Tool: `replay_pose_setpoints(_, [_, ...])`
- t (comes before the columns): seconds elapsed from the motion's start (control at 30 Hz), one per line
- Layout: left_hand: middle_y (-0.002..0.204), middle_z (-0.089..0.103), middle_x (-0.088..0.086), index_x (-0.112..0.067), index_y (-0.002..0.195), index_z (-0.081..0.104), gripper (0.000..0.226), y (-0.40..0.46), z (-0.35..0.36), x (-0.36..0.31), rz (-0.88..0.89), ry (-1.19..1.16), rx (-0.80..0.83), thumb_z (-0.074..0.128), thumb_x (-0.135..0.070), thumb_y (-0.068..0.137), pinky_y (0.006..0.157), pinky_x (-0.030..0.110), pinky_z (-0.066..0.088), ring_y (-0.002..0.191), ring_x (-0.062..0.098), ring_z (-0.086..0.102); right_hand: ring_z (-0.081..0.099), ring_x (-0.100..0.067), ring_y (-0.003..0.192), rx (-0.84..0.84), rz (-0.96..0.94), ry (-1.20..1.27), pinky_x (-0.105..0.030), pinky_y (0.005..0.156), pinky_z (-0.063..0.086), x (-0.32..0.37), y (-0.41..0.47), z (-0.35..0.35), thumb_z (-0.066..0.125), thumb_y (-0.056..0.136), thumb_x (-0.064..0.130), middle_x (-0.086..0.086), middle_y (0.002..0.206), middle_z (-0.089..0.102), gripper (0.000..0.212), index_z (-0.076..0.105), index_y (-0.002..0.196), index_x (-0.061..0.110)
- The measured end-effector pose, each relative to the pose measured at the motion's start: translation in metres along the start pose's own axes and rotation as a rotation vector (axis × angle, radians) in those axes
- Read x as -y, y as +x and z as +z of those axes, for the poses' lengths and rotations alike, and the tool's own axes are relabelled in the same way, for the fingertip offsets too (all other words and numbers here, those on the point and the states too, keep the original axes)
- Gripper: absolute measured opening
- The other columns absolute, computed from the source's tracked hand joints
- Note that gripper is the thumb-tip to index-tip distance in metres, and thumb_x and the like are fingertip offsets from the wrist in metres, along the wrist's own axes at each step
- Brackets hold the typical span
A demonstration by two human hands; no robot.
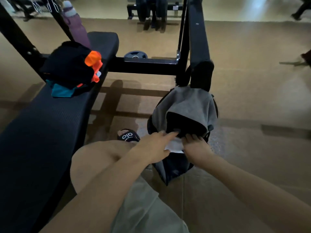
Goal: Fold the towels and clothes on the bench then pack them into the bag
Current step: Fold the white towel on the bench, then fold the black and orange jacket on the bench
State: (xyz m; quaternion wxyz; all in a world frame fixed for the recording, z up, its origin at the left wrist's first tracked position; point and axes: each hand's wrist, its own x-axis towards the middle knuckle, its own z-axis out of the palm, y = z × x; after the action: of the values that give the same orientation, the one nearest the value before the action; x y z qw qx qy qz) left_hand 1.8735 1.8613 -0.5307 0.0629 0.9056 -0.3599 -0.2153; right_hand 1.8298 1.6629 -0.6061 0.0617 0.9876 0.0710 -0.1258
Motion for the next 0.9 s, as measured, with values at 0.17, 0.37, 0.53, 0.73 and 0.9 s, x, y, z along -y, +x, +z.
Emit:
replay_pose_setpoints(0.17, [0.139, 0.045, 0.012, -0.032, 0.159, 0.018, 0.071, 0.026, -0.017, 0.01, -0.118, 0.079, -0.247, 0.055, -0.031, 0.098, 0.076, 0.044, 0.053, 0.112, 0.035, 0.057, 0.065, -0.03, 0.076, -0.046, 0.078, -0.085, -0.035, 0.063, 0.051, 0.006, 0.049, 0.044, 0.052, 0.074, 0.017, -0.01, 0.084, 0.068, 0.026, 0.075, 0.086, 0.01])
replay_pose_setpoints(0.37, [0.137, 0.057, 0.01, -0.02, 0.145, 0.051, 0.047, 0.041, -0.043, 0.029, 0.039, 0.106, -0.397, 0.051, -0.023, 0.098, 0.079, 0.042, 0.053, 0.109, 0.033, 0.063, 0.066, -0.027, 0.079, 0.164, 0.133, 0.082, -0.033, 0.065, 0.052, 0.03, 0.085, 0.065, 0.051, 0.076, 0.021, -0.007, 0.087, 0.069, 0.027, 0.075, 0.086, 0.017])
replay_pose_setpoints(0.53, [0.136, 0.058, 0.009, -0.015, 0.145, 0.051, 0.048, 0.043, -0.044, 0.04, 0.078, 0.055, -0.394, 0.051, -0.014, 0.097, 0.071, 0.033, 0.044, 0.107, 0.032, 0.062, 0.058, -0.031, 0.121, 0.193, 0.29, 0.159, -0.04, 0.101, 0.049, 0.014, 0.115, 0.098, 0.044, 0.098, 0.027, -0.011, 0.133, 0.061, 0.041, 0.058, 0.134, 0.014])
replay_pose_setpoints(0.73, [0.15, 0.044, -0.003, -0.028, 0.158, 0.028, 0.071, 0.033, -0.041, 0.042, 0.06, 0.04, -0.262, 0.049, -0.003, 0.095, 0.072, 0.032, 0.038, 0.114, 0.026, 0.055, 0.057, -0.023, 0.119, 0.285, 0.324, 0.349, -0.008, 0.079, 0.045, 0.01, 0.12, 0.098, 0.07, 0.088, 0.029, -0.008, 0.129, 0.063, 0.042, 0.067, 0.125, 0.01])
replay_pose_setpoints(0.9, [0.151, 0.045, -0.008, -0.036, 0.154, 0.035, 0.068, 0.019, -0.057, 0.047, 0.115, 0.009, -0.252, 0.044, -0.001, 0.097, 0.068, 0.025, 0.033, 0.101, 0.023, 0.06, 0.046, -0.031, 0.134, 0.267, 0.082, 0.019, -0.039, 0.105, 0.04, 0.068, 0.09, 0.038, 0.04, 0.104, 0.013, -0.013, 0.146, 0.05, 0.042, 0.047, 0.144, 0.009])
